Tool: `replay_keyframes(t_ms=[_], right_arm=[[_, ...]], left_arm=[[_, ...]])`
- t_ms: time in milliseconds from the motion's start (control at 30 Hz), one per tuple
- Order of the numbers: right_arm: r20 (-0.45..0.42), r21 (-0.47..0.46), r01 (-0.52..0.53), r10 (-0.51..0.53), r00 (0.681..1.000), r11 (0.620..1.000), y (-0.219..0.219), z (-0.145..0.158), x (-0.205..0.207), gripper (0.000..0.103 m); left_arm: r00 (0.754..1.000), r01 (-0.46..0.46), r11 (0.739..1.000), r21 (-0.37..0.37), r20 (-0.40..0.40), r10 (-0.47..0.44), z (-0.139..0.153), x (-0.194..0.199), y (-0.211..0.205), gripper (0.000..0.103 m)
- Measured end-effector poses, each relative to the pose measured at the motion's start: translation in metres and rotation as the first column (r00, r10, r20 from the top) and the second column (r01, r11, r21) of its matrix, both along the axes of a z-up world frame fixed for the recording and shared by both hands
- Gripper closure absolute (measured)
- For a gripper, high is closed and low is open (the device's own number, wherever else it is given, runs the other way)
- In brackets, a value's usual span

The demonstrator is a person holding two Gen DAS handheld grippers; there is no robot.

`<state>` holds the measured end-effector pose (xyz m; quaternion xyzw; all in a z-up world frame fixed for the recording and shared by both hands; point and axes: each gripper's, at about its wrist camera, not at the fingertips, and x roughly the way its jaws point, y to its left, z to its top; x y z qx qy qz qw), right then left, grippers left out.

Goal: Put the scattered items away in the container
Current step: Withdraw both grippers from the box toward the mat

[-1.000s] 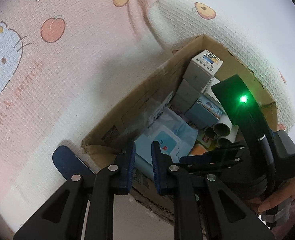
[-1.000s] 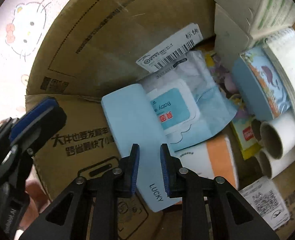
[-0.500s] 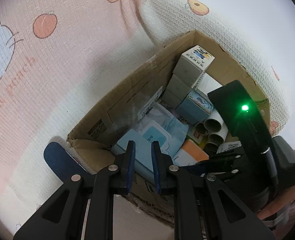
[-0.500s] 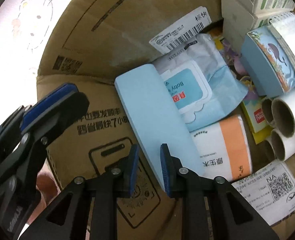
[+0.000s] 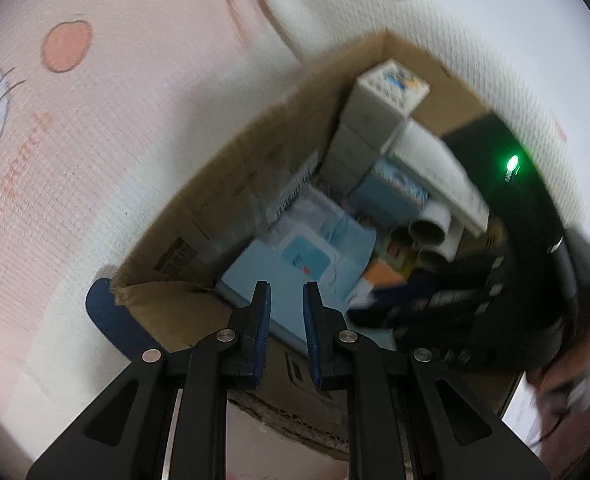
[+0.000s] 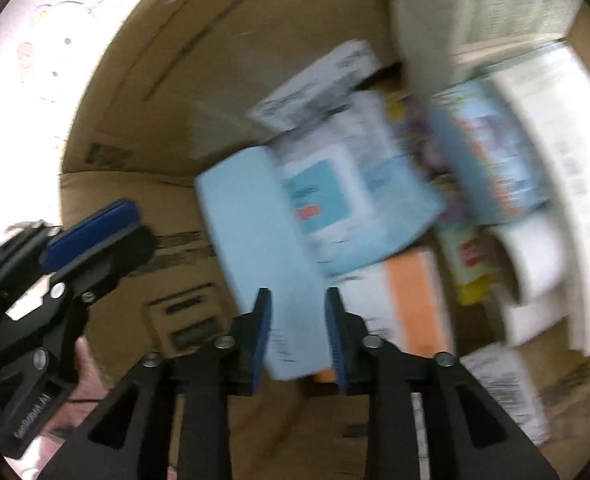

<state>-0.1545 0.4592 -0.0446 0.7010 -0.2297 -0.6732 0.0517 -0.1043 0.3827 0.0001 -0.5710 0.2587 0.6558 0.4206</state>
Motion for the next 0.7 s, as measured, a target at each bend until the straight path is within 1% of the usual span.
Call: replay_keyframes(t_ms=[67,100,167,267,367,467,533,567,600,633,667,700], right_arm=[[0.003,-0.021,-0.005,0.005,1.000,1.000,0.001,0.001,0.001,0.051],[0.012,-0.039,-0.011,0.012,1.000,0.999,-0.001,0.001,0.001,0.051],[0.024,-0.049,-0.043,0.044,0.999,0.998,-0.007,0.001,-0.001,0.051],[0.033,0.005,-0.108,0.107,0.994,0.994,-0.019,0.002,-0.005,0.050],[0.050,-0.012,-0.131,0.131,0.990,0.991,-0.029,0.000,-0.007,0.050],[0.051,-0.007,-0.129,0.129,0.990,0.992,-0.035,0.001,-0.009,0.050],[0.046,0.002,-0.118,0.117,0.992,0.993,-0.034,0.005,-0.008,0.050],[0.038,0.015,-0.115,0.114,0.993,0.993,-0.034,0.010,-0.006,0.050],[0.018,0.047,-0.113,0.112,0.994,0.992,-0.033,0.020,-0.004,0.050],[-0.002,0.077,-0.113,0.114,0.994,0.991,-0.033,0.029,-0.001,0.050],[-0.018,0.095,-0.111,0.113,0.993,0.989,-0.033,0.036,0.002,0.050],[-0.046,0.118,-0.099,0.105,0.993,0.988,-0.032,0.050,0.008,0.049]], left_arm=[[0.999,0.033,0.998,-0.060,0.028,-0.031,-0.006,0.001,0.009,0.084],[0.999,0.045,0.994,-0.104,0.022,-0.043,-0.009,0.002,0.015,0.084],[0.998,0.062,0.977,-0.203,0.007,-0.062,-0.015,0.003,0.025,0.083],[0.994,0.105,0.954,-0.282,0.002,-0.109,-0.020,0.008,0.035,0.080],[0.993,0.106,0.949,-0.297,-0.010,-0.114,-0.024,0.008,0.035,0.078],[0.996,0.080,0.959,-0.270,-0.016,-0.088,-0.022,0.007,0.033,0.078],[0.997,0.076,0.962,-0.263,-0.013,-0.082,-0.021,0.007,0.032,0.078],[0.997,0.078,0.963,-0.258,-0.005,-0.082,-0.021,0.008,0.031,0.075],[0.997,0.073,0.967,-0.244,0.006,-0.074,-0.019,0.008,0.030,0.072],[0.998,0.060,0.971,-0.232,0.014,-0.059,-0.017,0.008,0.028,0.064],[0.999,0.047,0.977,-0.209,0.032,-0.041,-0.013,0.009,0.023,0.060],[0.998,0.047,0.983,-0.177,0.039,-0.040,-0.009,0.011,0.020,0.059]])
